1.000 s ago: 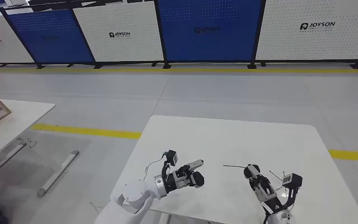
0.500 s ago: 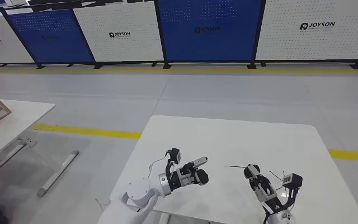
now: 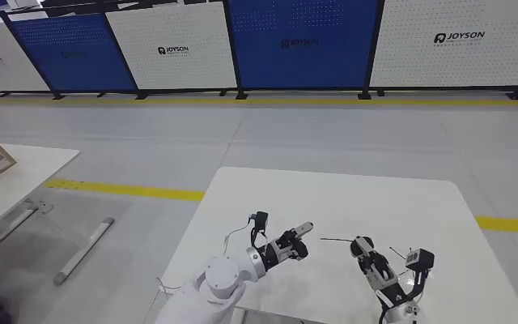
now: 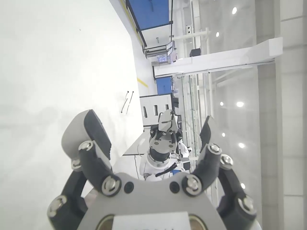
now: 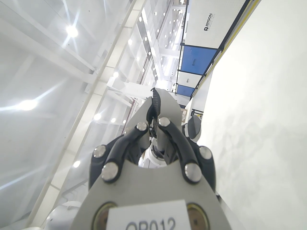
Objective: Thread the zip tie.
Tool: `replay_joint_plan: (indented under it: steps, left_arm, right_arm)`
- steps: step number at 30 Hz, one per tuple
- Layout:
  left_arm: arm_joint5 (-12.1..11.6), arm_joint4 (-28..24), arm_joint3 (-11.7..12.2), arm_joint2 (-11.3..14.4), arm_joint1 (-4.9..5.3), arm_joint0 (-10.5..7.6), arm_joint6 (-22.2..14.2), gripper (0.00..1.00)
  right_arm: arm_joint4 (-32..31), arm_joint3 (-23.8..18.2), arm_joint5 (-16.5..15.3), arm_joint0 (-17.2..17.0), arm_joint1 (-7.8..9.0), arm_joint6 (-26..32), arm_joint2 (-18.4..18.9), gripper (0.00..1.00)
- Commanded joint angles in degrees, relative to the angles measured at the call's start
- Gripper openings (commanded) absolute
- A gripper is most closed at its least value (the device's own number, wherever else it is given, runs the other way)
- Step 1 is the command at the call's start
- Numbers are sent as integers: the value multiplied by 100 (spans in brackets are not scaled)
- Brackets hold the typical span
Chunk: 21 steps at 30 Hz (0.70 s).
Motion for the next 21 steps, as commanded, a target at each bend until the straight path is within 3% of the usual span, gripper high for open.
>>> replay_joint_plan:
  steps: [1, 6, 15, 21]
  left_arm:
    - [-141, -171, 18, 31, -10, 5, -86, 100]
    - [-299, -640, 176, 80, -38, -78, -291, 100]
    - [-290, -652, 189, 89, -40, -88, -296, 100]
    - [-440, -534, 260, 342, -120, -246, 205, 100]
  right_arm:
    - [-37, 61, 116, 186, -42, -66, -194, 0]
    - [-58, 352, 377, 607, -140, -132, -568, 0]
    - [-58, 352, 377, 607, -140, -132, -568, 0]
    - [-58, 352, 377, 607, -140, -132, -568, 0]
